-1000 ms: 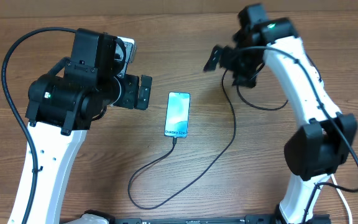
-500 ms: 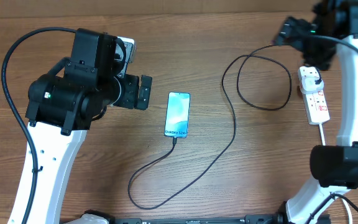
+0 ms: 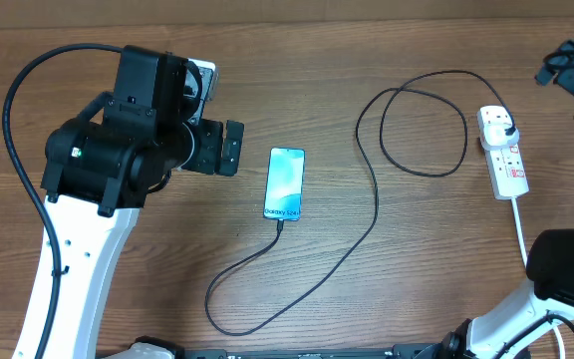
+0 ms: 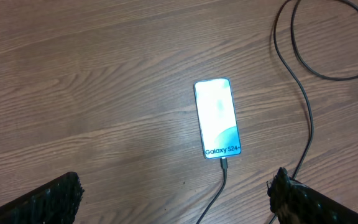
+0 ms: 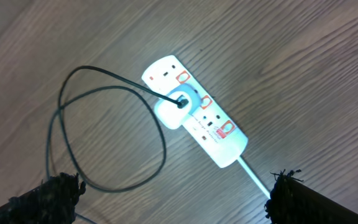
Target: Plug charger to phone and switch on socket
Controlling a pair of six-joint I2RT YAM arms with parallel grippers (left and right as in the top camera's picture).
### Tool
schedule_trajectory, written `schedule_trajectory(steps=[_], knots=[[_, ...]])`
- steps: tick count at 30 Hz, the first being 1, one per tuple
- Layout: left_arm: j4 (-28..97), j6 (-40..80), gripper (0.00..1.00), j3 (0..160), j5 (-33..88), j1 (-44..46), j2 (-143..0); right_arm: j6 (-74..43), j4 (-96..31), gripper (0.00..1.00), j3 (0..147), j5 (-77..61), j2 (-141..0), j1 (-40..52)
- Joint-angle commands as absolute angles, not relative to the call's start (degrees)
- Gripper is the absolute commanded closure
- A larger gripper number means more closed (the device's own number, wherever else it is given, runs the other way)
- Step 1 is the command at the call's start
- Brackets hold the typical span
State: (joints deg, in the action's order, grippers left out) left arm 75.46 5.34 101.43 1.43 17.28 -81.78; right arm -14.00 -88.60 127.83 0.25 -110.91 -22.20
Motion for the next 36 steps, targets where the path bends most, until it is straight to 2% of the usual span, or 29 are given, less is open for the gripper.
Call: schedule_trajectory(steps=[1,12,24,36], knots=[[75.4,3.8,0.0,102.1,1.0,17.6,-82.1,-10.7,-88.6,0.0,128.5,0.3,-112.8,-22.9],[75.4,3.8,0.01,102.1,1.0,17.6,-82.1,-9.1,-85.4,0.0,122.9,-0.4,-116.2,-22.9],[75.4,3.8,0.0,102.1,1.0,17.6,-82.1,-8.9,-71.2,0.0,103.7,-3.3,-116.2,-22.9],[75.4,3.8,0.01,102.1,1.0,17.6,-82.1,-8.3,-59.6,0.01,93.1,-7.8,-116.2,-22.9]])
